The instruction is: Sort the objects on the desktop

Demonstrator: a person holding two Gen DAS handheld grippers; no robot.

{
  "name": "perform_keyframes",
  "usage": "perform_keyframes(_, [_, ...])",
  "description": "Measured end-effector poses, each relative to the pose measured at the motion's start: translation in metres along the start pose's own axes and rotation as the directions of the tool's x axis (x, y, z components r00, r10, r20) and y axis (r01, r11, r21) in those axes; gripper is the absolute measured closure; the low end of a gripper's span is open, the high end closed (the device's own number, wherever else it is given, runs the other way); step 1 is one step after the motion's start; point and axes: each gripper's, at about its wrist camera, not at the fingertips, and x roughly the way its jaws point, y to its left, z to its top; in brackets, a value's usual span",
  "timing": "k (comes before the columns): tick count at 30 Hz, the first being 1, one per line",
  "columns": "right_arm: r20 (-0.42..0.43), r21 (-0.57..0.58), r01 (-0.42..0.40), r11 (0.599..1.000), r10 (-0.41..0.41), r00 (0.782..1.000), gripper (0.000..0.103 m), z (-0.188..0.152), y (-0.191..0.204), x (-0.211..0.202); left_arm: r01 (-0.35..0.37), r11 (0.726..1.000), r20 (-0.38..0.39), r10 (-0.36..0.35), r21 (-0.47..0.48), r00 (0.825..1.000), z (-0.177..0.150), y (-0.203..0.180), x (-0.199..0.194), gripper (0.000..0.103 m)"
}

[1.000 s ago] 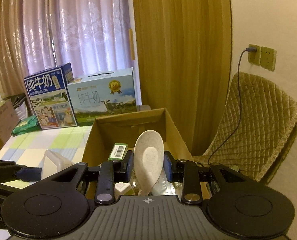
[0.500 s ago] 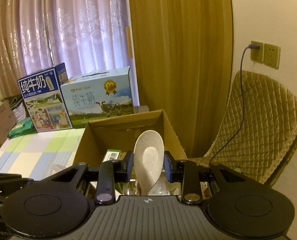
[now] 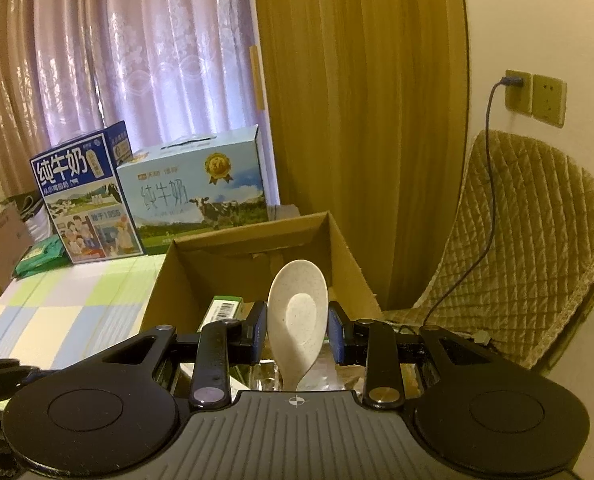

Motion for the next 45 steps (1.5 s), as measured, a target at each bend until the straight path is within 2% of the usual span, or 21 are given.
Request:
perform_keyframes(5, [-0.009, -0.008, -0.018, 1.000, 0.018, 1.000, 0.074, 0.003, 0.004, 0.006, -0.009, 1.000, 0.008, 0.009, -0.016, 1.000, -0.006, 0.006, -0.009, 0.029])
perform_keyframes(6, [-0.014, -0.009, -0.020, 1.000, 0.020, 1.000, 0.068, 0.004, 0.004, 0.007, -0.010, 1.000, 0.010, 0.010, -0.020, 1.000, -0.006, 0.007, -0.012, 0.028])
perform_keyframes(7, [-0.008, -0.006, -0.020, 1.000, 0.020, 1.000, 0.054, 0.004, 0.005, 0.006, -0.010, 1.000, 0.013, 0.010, -0.022, 1.000, -0.007, 0.007, -0.014, 0.028])
perform_keyframes(9, [0.013, 0.001, -0.014, 1.000, 0.014, 1.000, 0.044, 0.003, 0.004, 0.001, -0.013, 1.000, 0.021, 0.014, -0.026, 1.000, -0.008, 0.009, -0.020, 0.025])
perform_keyframes(17, [0.017, 0.082, 0.002, 0.997, -0.003, 1.000, 0.036, -0.007, -0.011, -0.024, -0.056, 0.998, 0.030, 0.057, -0.032, 0.998, -0.021, 0.009, -0.039, 0.013])
perform_keyframes(23, [0.006, 0.117, 0.011, 0.993, -0.012, 1.000, 0.022, -0.023, -0.015, -0.053, -0.088, 0.996, 0.034, 0.088, -0.020, 0.995, -0.031, 0.002, -0.053, 0.004])
perform_keyframes(24, [0.005, 0.120, 0.014, 0.993, -0.015, 1.000, 0.018, -0.026, -0.015, -0.058, -0.090, 0.996, 0.035, 0.091, -0.018, 0.995, -0.033, 0.000, -0.056, 0.002])
perform_keyframes(28, [-0.004, 0.127, 0.033, 0.991, -0.033, 0.999, 0.002, -0.039, -0.011, -0.080, -0.112, 0.993, 0.045, 0.113, -0.021, 0.993, -0.039, -0.005, -0.069, 0.001])
perform_keyframes(34, [-0.051, 0.131, 0.045, 0.990, -0.039, 0.998, 0.002, -0.059, -0.004, -0.113, -0.145, 0.989, 0.048, 0.145, -0.005, 0.988, -0.048, -0.014, -0.086, 0.001])
perform_keyframes(39, [-0.088, 0.117, 0.057, 0.992, -0.047, 0.995, 0.002, -0.072, 0.004, -0.142, -0.166, 0.986, 0.014, 0.166, -0.002, 0.986, -0.058, -0.022, -0.098, 0.001])
perform_keyframes(43, [-0.105, 0.109, 0.075, 0.991, -0.063, 0.992, 0.002, -0.077, 0.008, -0.165, -0.161, 0.987, 0.010, 0.161, -0.020, 0.987, -0.066, -0.027, -0.112, 0.001])
perform_keyframes(45, [-0.104, 0.115, 0.084, 0.990, -0.072, 0.992, 0.002, -0.079, 0.009, -0.178, -0.182, 0.983, 0.009, 0.182, -0.027, 0.983, -0.070, -0.030, -0.119, 0.001])
